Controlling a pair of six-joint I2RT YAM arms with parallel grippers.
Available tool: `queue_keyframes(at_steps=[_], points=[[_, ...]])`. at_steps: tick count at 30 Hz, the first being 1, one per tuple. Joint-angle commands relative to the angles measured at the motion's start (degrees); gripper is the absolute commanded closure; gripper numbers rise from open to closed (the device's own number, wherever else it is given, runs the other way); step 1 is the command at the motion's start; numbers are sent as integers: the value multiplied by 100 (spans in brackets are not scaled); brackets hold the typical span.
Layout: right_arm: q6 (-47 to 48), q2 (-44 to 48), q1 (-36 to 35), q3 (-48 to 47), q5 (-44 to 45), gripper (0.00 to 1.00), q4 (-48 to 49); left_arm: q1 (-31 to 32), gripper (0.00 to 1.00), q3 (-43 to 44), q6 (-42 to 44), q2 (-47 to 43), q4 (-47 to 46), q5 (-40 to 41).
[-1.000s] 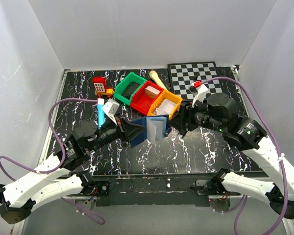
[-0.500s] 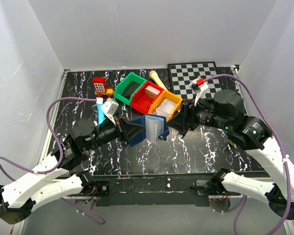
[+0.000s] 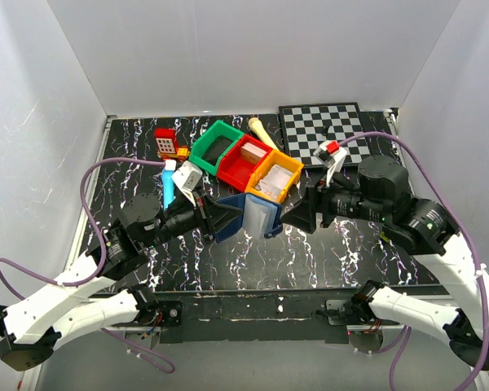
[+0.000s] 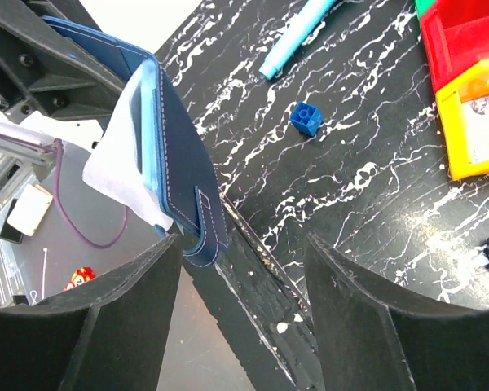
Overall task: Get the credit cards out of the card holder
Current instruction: Open the card holder at the center of the board.
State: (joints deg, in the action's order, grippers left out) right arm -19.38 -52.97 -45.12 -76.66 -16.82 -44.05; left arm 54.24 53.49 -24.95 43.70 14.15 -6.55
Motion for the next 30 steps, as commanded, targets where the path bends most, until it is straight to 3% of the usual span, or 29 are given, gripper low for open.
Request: queue_keyframes(at_steps=[1, 21, 30], points=[[-66, 208, 3, -77, -128, 30, 405, 25, 100, 302, 96, 6, -141, -242], [171, -407, -5, -288, -770, 33, 11, 25, 100, 390, 78, 7, -193, -461], [-22, -328, -5, 63, -1279, 41, 651, 25, 100, 241, -36, -37, -606, -883]])
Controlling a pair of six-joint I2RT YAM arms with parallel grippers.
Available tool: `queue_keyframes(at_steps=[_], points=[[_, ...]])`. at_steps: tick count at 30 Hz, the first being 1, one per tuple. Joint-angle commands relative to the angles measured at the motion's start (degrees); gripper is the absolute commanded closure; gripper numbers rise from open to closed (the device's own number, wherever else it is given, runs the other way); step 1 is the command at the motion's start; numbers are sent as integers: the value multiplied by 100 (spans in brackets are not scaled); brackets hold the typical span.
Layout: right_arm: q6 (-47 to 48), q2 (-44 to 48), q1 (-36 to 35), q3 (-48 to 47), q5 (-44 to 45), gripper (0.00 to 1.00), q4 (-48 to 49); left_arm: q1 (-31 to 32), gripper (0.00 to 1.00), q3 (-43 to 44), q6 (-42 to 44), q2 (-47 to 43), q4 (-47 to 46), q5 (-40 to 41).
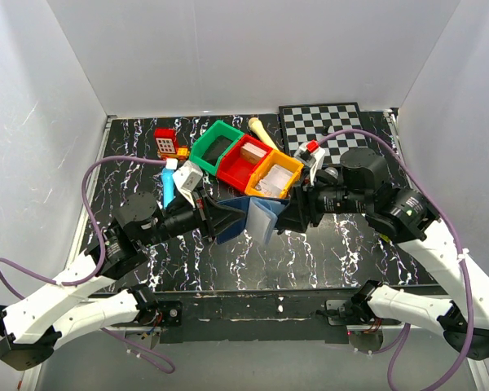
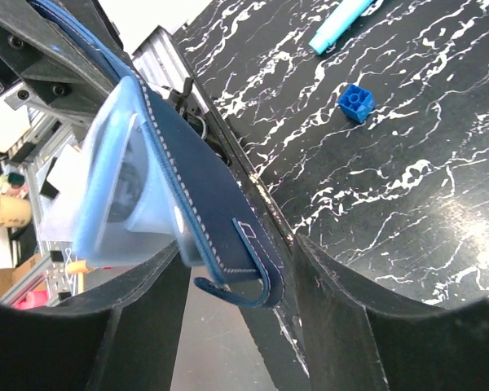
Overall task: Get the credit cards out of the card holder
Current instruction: Open the card holder at the center of the board.
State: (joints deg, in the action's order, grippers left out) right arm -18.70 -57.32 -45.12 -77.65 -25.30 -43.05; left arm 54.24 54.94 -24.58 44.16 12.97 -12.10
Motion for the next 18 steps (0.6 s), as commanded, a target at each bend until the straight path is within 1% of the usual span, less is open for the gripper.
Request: queue_keyframes(at_steps=[1, 6, 10, 14, 16, 18], points=[[-160, 116, -5, 197, -484, 41, 665, 25, 100, 35, -117, -83, -593, -381], [-503, 186, -5, 434, -757, 48, 1184, 25, 100, -273, -310, -66, -1024, -627], [-670, 283, -5, 505, -819, 58, 1378, 26, 100, -484, -425, 40, -1262, -706], [-696, 353, -5, 444, -801, 67, 1273, 25, 100, -703, -591, 171, -1622, -759], [-688, 371, -5, 374, -749, 74, 1124, 17, 100, -809, -679, 198, -1771, -724], [-670, 379, -5, 312, -600, 86, 922, 8, 100, -888, -776, 242, -1903, -645]])
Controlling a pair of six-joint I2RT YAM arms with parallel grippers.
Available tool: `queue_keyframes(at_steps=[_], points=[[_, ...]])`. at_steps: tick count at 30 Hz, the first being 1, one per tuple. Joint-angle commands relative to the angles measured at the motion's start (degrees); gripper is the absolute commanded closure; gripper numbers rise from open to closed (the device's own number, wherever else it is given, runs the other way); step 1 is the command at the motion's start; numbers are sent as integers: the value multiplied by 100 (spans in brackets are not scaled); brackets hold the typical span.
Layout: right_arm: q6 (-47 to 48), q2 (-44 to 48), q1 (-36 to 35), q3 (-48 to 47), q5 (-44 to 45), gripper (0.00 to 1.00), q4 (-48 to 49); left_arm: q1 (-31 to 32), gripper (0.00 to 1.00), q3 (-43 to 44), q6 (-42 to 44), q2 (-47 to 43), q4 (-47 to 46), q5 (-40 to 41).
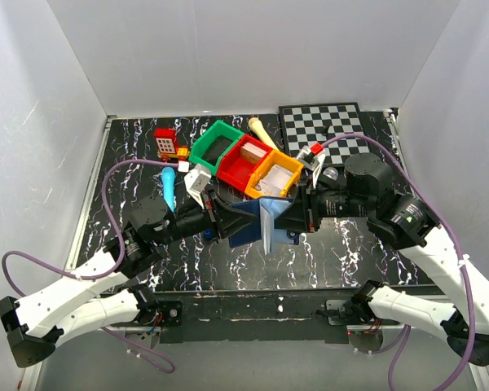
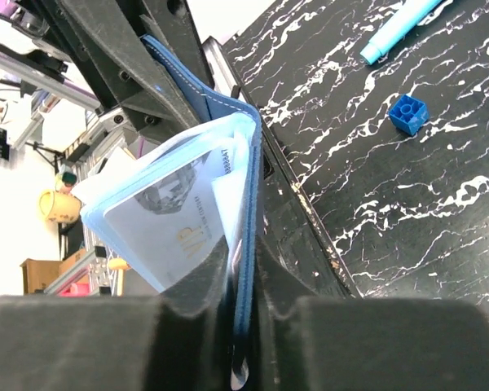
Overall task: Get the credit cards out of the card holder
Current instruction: Open the card holder at the center of the board.
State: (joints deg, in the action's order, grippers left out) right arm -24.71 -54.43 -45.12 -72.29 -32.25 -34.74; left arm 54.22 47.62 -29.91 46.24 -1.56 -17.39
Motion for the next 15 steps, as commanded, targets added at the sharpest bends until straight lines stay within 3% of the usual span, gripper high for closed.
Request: queue_keyframes(at_steps=[1, 3, 8, 9, 15], points=[[-52, 82, -5, -285, 235, 91, -84, 10, 96, -191, -287, 60, -502, -98], [27, 21, -5, -408, 516, 99, -435, -7, 58, -226, -348, 113, -591, -89], [54, -137, -5, -584, 1386, 99, -1174, -34, 8, -445, -647, 236, -1064, -142], [45, -190, -5, -628, 1553, 99, -1297, -34, 2, -516, -743, 245, -1222, -160], [-122, -401, -5, -777, 2248, 99, -1702, -43, 2, -833, -1183, 544, -1988, -309]])
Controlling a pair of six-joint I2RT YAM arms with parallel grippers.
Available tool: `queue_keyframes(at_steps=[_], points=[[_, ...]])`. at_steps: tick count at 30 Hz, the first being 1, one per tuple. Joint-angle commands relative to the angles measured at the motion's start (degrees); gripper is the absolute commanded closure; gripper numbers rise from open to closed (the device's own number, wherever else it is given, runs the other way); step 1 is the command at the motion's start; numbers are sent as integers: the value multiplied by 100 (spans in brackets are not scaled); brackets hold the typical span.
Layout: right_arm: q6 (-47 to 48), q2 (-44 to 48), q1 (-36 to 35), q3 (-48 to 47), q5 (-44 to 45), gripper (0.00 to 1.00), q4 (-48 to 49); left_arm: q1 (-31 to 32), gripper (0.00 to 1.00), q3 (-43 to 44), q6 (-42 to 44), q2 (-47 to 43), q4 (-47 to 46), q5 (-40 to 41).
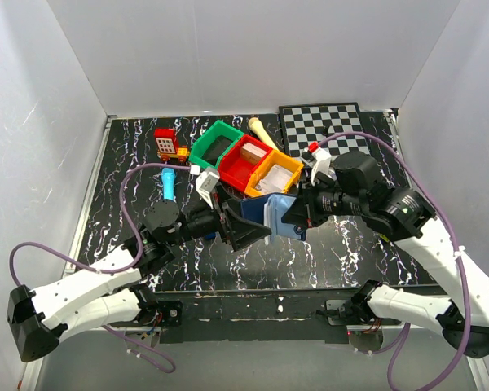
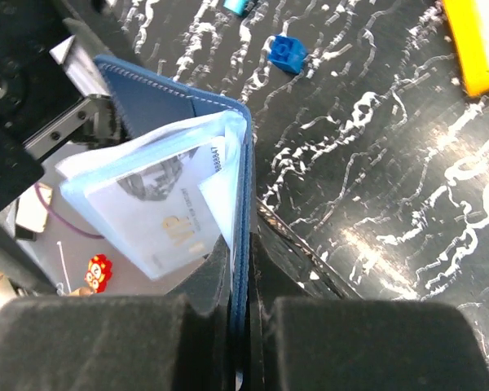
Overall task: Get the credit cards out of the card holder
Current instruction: Open the card holder at the center of the board.
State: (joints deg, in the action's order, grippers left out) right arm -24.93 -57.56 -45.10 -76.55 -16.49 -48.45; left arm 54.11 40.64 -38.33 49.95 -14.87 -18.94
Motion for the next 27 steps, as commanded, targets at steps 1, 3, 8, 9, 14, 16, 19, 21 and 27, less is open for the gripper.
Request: queue_keyframes(at_steps=[1, 3, 8, 9, 14, 16, 19, 21, 27], points=[[-117, -132, -16, -386, 795, 99, -402, -32, 2, -153, -394, 216, -683, -145], [-188, -211, -77, -457, 1076, 99, -542, -32, 2, -258, -509, 286, -850, -119], [-267, -151, -139, -326, 1026, 99, -403, -32, 13, -391, -553, 331, -1027, 66], [-276, -115, -131, -282, 1008, 99, -342, -32, 17, -364, -501, 339, -983, 74], [-284, 69, -95, -35, 683, 99, -34, -32, 31, -223, -255, 182, -587, 127], [-311, 87, -87, 18, 507, 99, 72, -32, 39, -241, -211, 111, -517, 197], [-363, 96, -87, 79, 252, 99, 239, -32, 58, -206, -114, 85, -403, 276], [-372, 96, -87, 105, 68, 99, 327, -32, 72, -180, -79, 120, -297, 338], [-346, 184, -78, 141, 137, 92, 293, -32, 100, 75, 115, 146, 449, 619]])
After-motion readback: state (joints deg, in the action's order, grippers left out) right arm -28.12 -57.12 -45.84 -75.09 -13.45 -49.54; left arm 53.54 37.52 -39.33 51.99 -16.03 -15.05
